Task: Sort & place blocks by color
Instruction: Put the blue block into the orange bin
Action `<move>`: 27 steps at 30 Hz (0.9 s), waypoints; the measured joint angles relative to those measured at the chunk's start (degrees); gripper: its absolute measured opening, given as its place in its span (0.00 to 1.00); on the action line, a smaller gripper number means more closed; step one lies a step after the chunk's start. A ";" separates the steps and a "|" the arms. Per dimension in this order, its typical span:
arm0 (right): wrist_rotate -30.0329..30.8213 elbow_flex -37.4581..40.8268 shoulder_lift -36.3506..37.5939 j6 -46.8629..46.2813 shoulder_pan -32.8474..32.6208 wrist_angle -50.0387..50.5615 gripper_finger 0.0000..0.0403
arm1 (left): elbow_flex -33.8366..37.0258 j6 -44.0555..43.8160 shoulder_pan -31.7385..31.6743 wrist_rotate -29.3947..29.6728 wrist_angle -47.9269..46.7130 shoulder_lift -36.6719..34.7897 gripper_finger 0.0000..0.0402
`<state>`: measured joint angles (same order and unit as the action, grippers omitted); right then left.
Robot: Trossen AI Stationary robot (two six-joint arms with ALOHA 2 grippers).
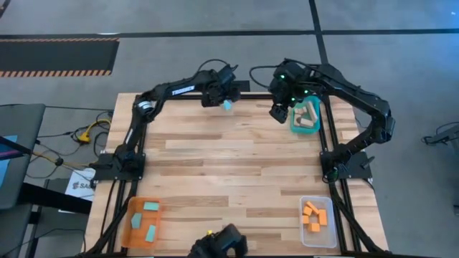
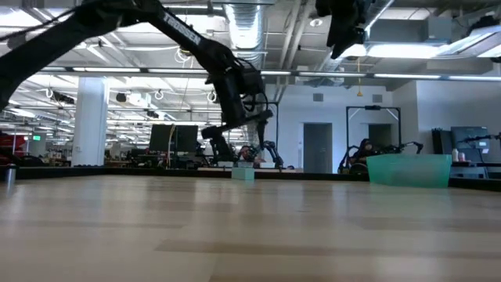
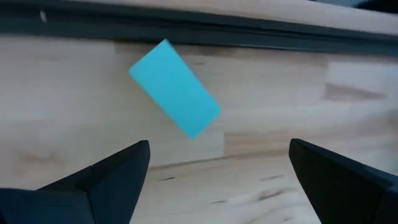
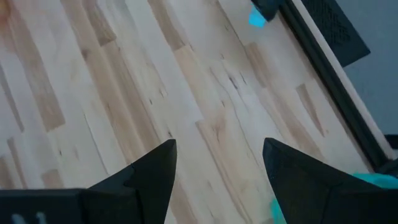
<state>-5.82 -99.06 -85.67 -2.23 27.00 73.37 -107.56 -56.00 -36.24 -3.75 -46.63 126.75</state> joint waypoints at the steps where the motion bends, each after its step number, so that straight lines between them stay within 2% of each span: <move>1: 0.00 0.01 0.24 1.00 0.00 0.27 0.66 | -1.28 -2.00 -0.11 -0.24 -0.93 1.17 0.93; 5: -0.13 0.00 0.52 4.68 0.00 1.26 0.66 | -3.60 -9.05 -0.33 0.17 -4.40 4.61 0.93; 13: -1.30 0.01 0.92 12.08 -0.39 3.01 0.66 | -3.78 -17.81 -1.64 -2.74 -2.86 8.16 0.93; 19: -6.60 0.01 1.00 17.42 -0.04 2.98 0.66 | -3.84 -22.15 -1.78 -0.01 -2.12 8.29 0.93; 21: -7.36 0.01 1.00 17.59 0.11 2.92 0.66 | -3.84 -22.50 -2.21 -0.37 -2.29 8.31 0.93; 27: -7.64 -0.01 1.49 17.48 0.11 2.92 0.66 | -3.84 -25.26 -2.38 3.77 -3.45 8.31 0.92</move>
<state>-13.46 -99.07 -84.17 15.25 27.11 76.29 -111.39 -81.27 -38.62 0.02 -50.08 135.06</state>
